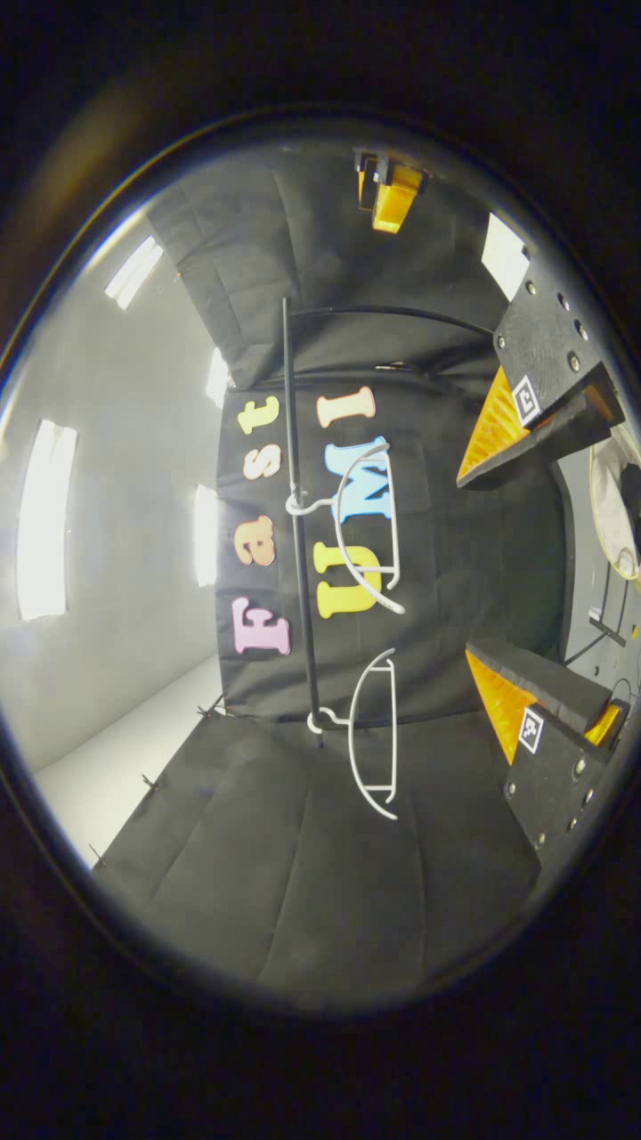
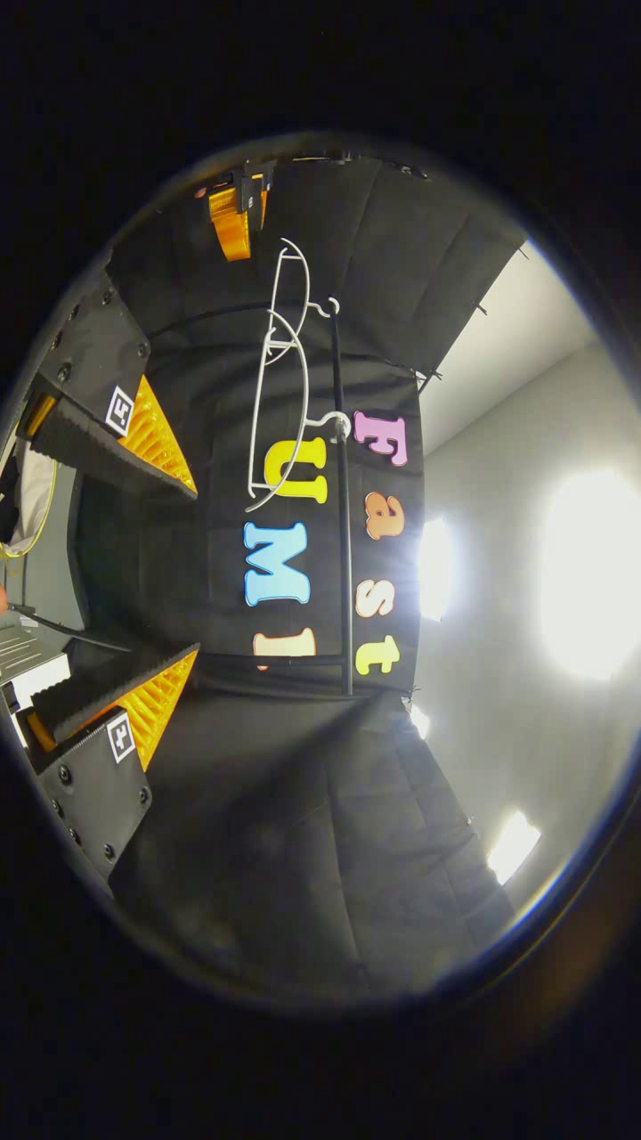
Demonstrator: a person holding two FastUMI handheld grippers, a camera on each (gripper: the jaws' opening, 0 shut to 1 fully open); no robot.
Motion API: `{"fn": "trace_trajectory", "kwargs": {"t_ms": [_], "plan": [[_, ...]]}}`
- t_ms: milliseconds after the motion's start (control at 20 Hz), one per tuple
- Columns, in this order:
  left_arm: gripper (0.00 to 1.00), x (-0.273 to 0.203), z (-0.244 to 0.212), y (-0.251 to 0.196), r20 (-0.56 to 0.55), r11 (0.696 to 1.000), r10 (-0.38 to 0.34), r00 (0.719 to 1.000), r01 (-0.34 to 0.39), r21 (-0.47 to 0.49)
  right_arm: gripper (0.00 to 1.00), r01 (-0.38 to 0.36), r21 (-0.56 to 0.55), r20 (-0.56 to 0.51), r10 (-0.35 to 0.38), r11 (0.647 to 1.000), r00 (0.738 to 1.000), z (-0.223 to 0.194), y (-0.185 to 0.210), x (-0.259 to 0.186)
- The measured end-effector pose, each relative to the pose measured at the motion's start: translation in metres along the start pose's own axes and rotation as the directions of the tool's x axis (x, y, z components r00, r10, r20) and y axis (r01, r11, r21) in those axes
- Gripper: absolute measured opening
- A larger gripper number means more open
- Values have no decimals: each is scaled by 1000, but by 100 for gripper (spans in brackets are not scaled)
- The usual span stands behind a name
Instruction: Grasp the clothes on the hanger with both hands and then place them into the laundry hamper below.
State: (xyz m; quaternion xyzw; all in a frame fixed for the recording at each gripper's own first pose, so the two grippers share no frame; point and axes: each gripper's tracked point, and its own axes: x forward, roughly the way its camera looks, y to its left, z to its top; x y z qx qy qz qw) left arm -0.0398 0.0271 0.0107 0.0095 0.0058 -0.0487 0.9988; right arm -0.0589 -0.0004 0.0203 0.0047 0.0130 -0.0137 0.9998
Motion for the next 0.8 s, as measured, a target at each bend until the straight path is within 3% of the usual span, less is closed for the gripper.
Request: {"fn": "trace_trajectory", "kwargs": {"t_ms": [50, 150, 200, 800], "plan": [[100, -5, -1, 1, -2, 1000, 6, 1000, -6, -1, 93, 0, 5, 5, 0, 1000, 1000, 1, -2, -4], [100, -12, -1, 2, -4, 1000, 13, 1000, -13, -6, 96, 0, 12, 18, 0, 1000, 1000, 4, -5, -10], [100, -15, 0, 4, -3, 1000, 16, 1000, -16, -7, 93, -1, 11, 26, 1, 1000, 1000, 5, -6, -12], [100, -25, 2, 10, 7, 999, 36, 999, -36, 2, 96, 11, 21, 27, -11, 1000, 1000, 0, -16, -16]]}}
